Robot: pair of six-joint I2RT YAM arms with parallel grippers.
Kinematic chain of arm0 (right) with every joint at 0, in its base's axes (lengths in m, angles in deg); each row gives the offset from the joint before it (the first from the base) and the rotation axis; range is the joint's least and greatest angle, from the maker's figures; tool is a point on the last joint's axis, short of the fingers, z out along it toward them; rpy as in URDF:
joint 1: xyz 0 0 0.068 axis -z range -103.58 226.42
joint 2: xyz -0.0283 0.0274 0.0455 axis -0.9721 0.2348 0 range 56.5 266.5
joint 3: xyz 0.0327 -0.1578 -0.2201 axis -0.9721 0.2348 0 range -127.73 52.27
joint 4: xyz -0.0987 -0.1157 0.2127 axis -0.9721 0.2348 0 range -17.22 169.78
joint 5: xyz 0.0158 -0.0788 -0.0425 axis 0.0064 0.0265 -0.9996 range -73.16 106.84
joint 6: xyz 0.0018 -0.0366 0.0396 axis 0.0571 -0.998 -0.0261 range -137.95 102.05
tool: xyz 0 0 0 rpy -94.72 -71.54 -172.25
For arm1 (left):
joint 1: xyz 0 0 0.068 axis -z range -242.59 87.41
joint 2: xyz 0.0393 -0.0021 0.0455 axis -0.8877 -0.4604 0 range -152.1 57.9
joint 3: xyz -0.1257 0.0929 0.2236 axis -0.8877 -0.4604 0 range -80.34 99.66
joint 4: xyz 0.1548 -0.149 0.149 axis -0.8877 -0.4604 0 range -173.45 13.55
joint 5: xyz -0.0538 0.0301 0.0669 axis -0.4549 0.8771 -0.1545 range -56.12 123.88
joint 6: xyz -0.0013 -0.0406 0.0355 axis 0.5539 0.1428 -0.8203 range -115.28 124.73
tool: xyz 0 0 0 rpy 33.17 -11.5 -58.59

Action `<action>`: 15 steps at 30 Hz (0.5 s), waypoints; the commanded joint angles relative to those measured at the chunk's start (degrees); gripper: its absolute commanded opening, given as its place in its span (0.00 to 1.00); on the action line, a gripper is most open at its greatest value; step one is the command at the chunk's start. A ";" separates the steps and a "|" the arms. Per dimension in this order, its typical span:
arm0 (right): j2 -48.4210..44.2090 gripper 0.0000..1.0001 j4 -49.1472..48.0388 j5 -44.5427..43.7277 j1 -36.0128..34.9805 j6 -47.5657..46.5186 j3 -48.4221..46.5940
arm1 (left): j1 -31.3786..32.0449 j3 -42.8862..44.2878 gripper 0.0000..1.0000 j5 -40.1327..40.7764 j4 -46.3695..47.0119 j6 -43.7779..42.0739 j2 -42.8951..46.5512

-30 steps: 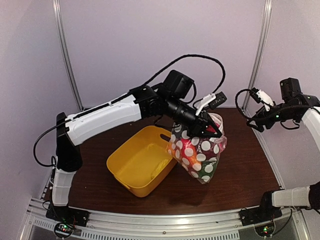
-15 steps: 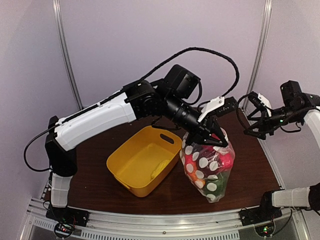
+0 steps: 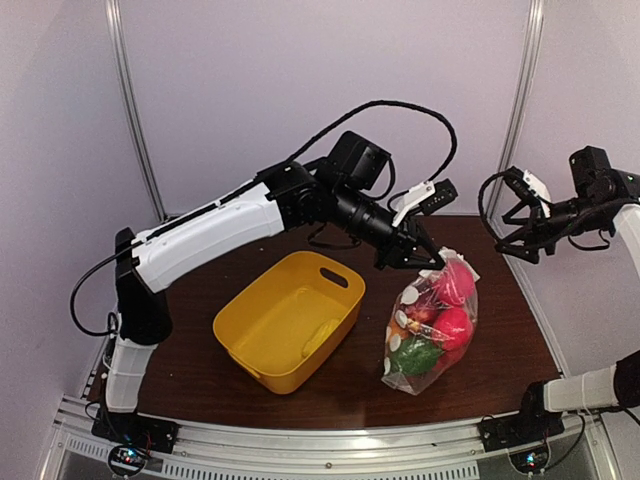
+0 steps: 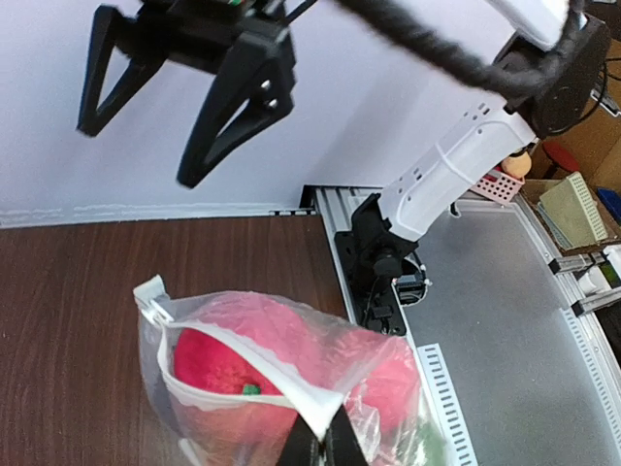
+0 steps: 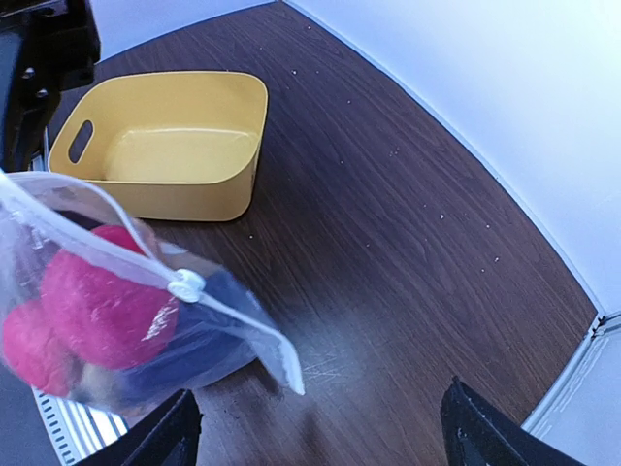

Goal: Place the food in the zip-top bag and seal the zipper
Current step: Adjust the zipper food storage bag at the center of the board.

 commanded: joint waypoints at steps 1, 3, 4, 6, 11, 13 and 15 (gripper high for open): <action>0.27 0.87 6.62 2.19 0.66 -7.50 0.27 | -0.65 -3.73 0.00 -1.15 -0.89 2.70 -0.53; -0.53 0.87 9.60 2.93 0.66 -13.92 3.29 | 0.04 -5.46 0.00 2.63 -9.14 -0.51 -0.45; -0.94 0.86 10.81 3.26 0.66 -16.67 5.07 | 1.12 -6.28 0.00 6.53 -13.85 -3.02 0.16; -1.75 0.86 12.12 3.97 0.26 -21.47 8.54 | 4.28 -11.55 0.00 17.67 -17.60 -7.45 3.34; -3.34 0.85 4.38 4.17 -5.57 -21.04 15.96 | 7.26 -21.70 0.00 26.26 -16.42 -10.06 9.68; -3.27 0.84 -1.85 2.54 -8.83 -18.98 17.59 | 8.01 -22.43 0.00 28.56 -16.40 -10.58 11.28; -2.42 0.82 -6.78 1.46 -11.17 -17.22 17.62 | 8.71 -23.23 0.00 30.97 -15.55 -11.76 12.70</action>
